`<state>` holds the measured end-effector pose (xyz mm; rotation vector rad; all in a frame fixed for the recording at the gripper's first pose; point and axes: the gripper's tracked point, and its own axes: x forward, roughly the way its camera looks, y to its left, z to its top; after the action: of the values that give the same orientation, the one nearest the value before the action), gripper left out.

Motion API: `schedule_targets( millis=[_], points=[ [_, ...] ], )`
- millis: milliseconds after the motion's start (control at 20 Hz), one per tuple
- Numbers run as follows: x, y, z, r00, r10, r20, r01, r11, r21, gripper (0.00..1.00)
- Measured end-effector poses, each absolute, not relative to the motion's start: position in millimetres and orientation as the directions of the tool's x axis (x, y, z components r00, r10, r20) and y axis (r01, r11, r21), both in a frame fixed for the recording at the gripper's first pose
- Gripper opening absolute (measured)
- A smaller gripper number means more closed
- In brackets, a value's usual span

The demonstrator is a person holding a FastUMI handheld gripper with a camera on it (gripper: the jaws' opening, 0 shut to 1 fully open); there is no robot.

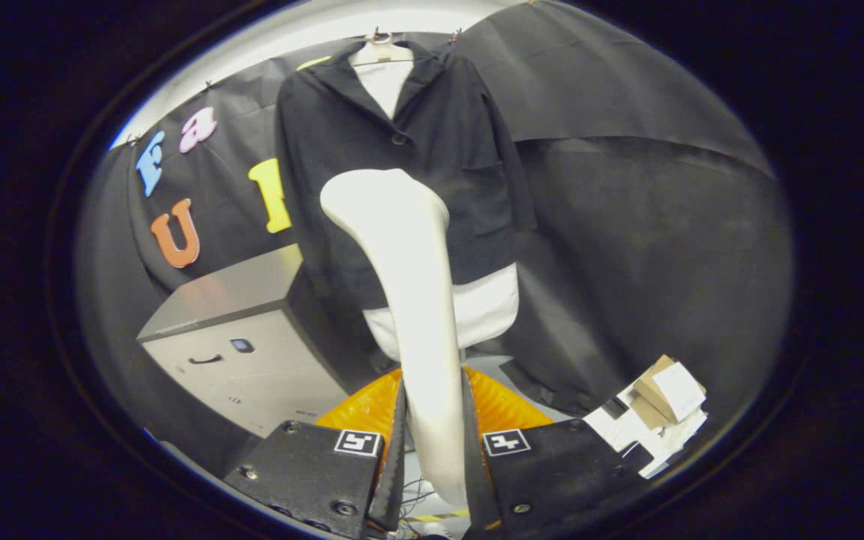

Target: Iron the clothes twice with a garment steamer, once on the left side and once on the right side.

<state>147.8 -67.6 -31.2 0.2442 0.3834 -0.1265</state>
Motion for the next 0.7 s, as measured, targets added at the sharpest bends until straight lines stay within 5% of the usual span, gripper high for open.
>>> schedule_targets(
  millis=[700],
  points=[
    [48, 56, -61, 0.900, 0.031, -0.434, 0.003, 0.997, 0.077, 0.37]
  ],
)
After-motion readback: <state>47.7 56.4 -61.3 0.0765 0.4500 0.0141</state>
